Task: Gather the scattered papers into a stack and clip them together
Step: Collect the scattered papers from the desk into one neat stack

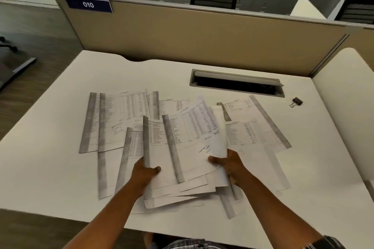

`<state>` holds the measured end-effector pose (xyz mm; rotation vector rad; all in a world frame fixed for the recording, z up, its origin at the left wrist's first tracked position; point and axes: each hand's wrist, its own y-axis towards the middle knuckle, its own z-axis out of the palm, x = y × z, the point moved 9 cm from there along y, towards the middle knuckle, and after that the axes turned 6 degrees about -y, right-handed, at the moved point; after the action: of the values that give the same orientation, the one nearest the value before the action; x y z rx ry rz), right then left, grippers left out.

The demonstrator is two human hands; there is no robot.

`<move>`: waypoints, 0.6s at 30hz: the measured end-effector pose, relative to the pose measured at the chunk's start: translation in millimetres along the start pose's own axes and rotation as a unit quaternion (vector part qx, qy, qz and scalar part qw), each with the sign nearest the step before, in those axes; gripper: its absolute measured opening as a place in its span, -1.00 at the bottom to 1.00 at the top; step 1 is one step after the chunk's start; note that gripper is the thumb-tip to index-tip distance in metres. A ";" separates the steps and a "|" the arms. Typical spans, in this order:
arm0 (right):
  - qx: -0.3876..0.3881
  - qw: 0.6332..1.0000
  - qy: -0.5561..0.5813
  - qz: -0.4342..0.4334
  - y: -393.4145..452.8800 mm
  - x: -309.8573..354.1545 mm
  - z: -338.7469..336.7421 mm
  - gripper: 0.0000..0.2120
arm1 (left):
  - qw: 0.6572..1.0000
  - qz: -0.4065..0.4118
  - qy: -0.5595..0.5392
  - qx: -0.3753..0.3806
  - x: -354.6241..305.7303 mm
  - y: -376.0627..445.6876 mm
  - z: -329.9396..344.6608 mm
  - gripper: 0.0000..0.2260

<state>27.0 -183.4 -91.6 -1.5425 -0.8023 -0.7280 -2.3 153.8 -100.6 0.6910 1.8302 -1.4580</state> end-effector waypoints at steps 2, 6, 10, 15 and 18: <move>-0.023 1.000 -0.005 0.010 2.2 -2.1 -7.6 -0.51 | 1.000 0.017 0.017 -0.014 -1.3 0.8 -7.4 -0.46; -0.063 0.998 -0.011 0.024 1.5 -3.3 -29.6 -0.59 | 0.998 0.044 0.035 -0.035 -7.3 -1.4 -21.7 -0.47; -0.103 0.994 0.041 0.007 -3.5 -3.5 -54.4 -0.60 | 0.996 0.064 0.046 -0.052 -10.6 -2.1 -35.4 -0.48; -0.128 0.977 0.160 -0.052 -8.7 11.1 -81.4 -0.11 | 0.995 0.068 0.041 -0.066 -11.5 2.6 -45.0 -0.47; -0.114 0.971 0.191 -0.083 -8.3 29.1 -80.8 -0.26 | 0.995 0.068 0.044 -0.064 -11.8 3.3 -45.2 -0.45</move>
<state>36.0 -260.5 -53.9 -1.4814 -0.5765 -1.2338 -0.8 198.6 -87.3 0.8100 1.8853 -1.2292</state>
